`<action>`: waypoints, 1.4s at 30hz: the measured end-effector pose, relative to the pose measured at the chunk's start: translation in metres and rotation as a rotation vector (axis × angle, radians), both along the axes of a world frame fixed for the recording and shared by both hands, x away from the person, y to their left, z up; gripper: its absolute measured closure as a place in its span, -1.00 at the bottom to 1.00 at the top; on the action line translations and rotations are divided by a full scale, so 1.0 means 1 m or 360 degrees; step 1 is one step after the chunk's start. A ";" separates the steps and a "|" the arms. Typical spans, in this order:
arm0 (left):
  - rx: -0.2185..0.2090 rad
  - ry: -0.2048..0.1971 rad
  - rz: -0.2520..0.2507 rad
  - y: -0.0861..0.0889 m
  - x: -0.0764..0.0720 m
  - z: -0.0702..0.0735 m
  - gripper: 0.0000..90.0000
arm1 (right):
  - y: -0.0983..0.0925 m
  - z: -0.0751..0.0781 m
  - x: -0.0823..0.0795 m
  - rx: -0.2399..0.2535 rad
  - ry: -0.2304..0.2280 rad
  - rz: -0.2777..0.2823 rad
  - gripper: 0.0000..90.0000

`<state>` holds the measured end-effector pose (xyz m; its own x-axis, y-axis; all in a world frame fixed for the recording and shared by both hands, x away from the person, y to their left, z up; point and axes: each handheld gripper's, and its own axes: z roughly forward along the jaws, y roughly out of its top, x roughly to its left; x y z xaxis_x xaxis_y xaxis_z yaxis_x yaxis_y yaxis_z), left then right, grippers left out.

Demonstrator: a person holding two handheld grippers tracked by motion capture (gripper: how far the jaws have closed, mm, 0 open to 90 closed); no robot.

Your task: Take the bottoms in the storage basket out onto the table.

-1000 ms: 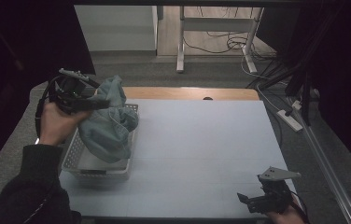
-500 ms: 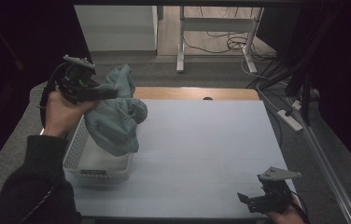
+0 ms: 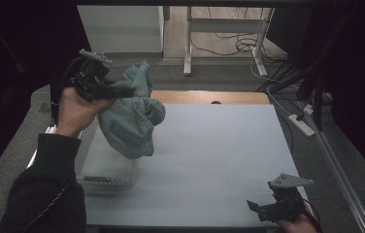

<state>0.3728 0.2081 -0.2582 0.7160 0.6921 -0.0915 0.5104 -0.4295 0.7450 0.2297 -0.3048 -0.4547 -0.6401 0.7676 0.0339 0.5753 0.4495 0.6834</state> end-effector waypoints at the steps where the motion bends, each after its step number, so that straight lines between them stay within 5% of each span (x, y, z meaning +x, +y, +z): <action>1: 0.0000 -0.0003 -0.0005 -0.002 0.000 0.001 0.63 | 0.000 0.000 0.000 0.0000 -0.0001 0.0000 -0.97; 22: -0.0028 -0.0038 -0.0178 -0.052 0.007 0.006 0.63 | 0.000 0.000 -0.001 0.0001 -0.0009 0.0007 -0.97; 42: -0.0006 -0.0047 -0.0317 -0.099 0.016 -0.007 0.63 | 0.000 0.000 -0.001 0.0004 -0.0015 0.0014 -0.97</action>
<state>0.3886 0.1094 -0.2652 0.8410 0.5364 -0.0711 0.3939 -0.5167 0.7602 0.2287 -0.3051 -0.4543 -0.6469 0.7620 0.0295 0.5648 0.4527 0.6900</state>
